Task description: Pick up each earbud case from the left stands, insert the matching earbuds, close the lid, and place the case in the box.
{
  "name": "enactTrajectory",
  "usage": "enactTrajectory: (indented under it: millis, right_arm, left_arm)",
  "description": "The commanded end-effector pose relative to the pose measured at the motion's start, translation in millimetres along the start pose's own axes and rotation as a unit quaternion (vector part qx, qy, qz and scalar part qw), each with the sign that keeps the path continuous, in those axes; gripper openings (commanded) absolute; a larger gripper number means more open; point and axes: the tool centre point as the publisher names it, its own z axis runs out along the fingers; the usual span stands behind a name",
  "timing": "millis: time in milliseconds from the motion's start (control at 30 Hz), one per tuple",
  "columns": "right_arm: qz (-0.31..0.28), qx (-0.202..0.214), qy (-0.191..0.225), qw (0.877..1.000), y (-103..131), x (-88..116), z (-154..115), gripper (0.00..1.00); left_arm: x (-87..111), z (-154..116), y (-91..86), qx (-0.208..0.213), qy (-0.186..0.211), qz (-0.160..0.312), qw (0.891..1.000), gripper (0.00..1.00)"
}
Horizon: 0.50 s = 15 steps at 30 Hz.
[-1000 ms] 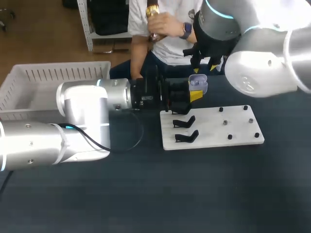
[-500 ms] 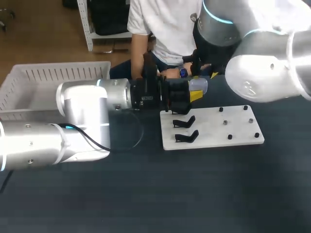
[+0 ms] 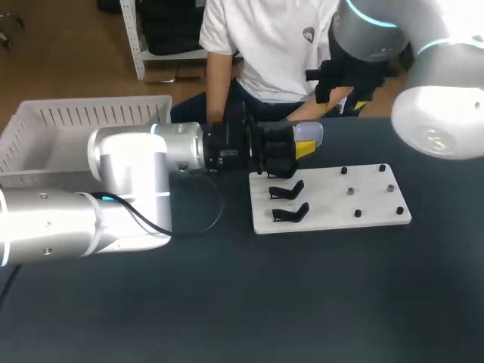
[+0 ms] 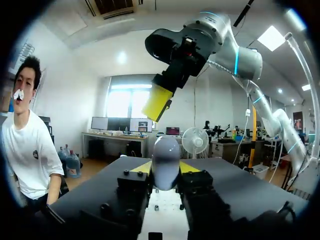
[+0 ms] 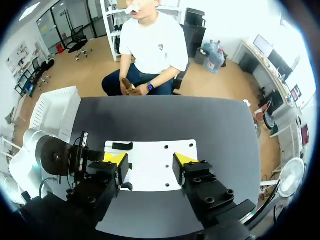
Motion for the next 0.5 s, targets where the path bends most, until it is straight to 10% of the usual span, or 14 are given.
enactTrajectory:
  millis: [33,500]
  right_arm:
    - [0.011,0.001,-0.063,0.998,-26.6,26.7,-31.3,1.0]
    - [0.05,0.036,-0.017,0.998,-59.1,70.8,-35.3,1.0]
  left_arm:
    - [-9.5,-16.0,2.2,-0.016,0.0,0.016,1.0,0.0]
    - [-58.0,-158.4,35.7,-0.132,0.066,0.093,0.985,0.0]
